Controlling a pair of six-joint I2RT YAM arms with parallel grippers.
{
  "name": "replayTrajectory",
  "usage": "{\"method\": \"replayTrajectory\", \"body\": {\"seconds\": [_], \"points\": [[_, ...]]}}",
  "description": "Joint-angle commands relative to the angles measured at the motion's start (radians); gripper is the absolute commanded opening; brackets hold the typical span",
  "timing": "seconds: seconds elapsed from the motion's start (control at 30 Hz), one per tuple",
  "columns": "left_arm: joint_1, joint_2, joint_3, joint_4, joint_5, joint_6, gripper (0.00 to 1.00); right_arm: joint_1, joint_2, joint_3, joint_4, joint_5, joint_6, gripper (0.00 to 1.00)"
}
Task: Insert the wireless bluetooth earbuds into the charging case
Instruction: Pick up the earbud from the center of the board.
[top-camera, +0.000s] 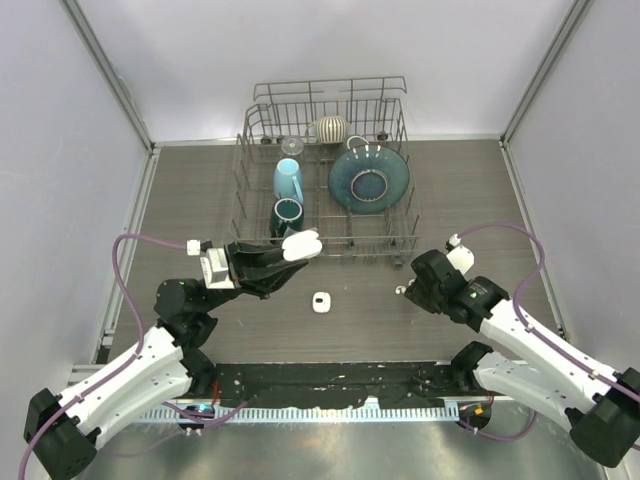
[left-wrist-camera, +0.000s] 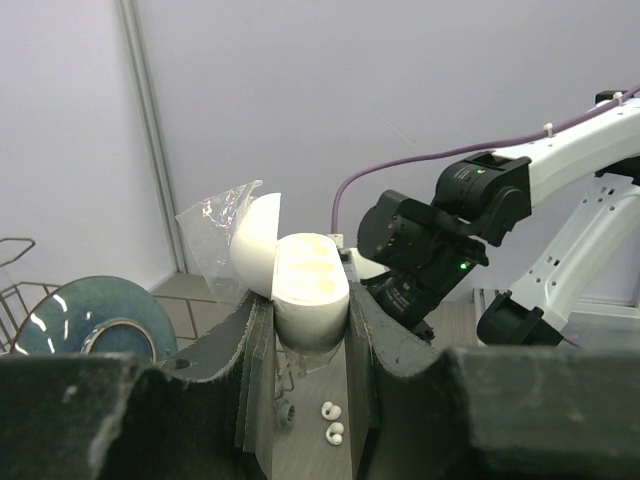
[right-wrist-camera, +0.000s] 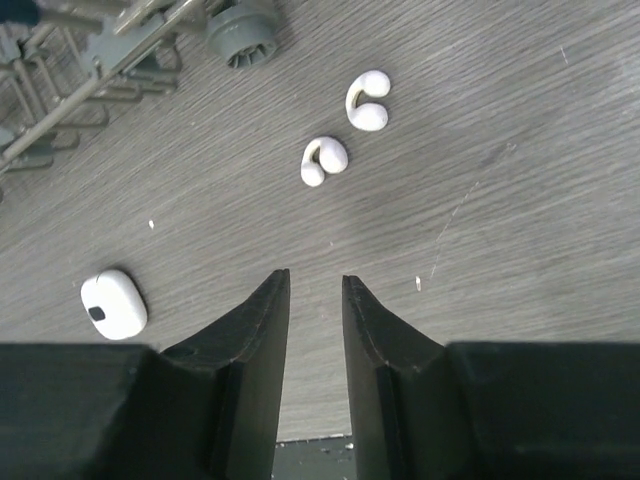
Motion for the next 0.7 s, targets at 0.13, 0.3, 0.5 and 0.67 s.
{"method": "replayTrajectory", "body": {"seconds": [0.13,0.3,0.5,0.67], "points": [[-0.003,-0.016,-0.012,0.034,-0.012,-0.008,0.0,-0.169,0.16,-0.012,0.215,-0.12,-0.154,0.25],[-0.003,-0.007,-0.011,0.036,-0.008,-0.01,0.0,-0.186,0.252,0.028,0.258,-0.11,-0.209,0.25],[-0.003,-0.004,-0.024,0.046,-0.012,-0.016,0.0,-0.198,0.349,0.066,0.278,-0.076,-0.243,0.25],[-0.003,-0.002,-0.024,0.048,-0.017,-0.013,0.0,-0.207,0.405,0.086,0.299,-0.041,-0.268,0.25]]}}
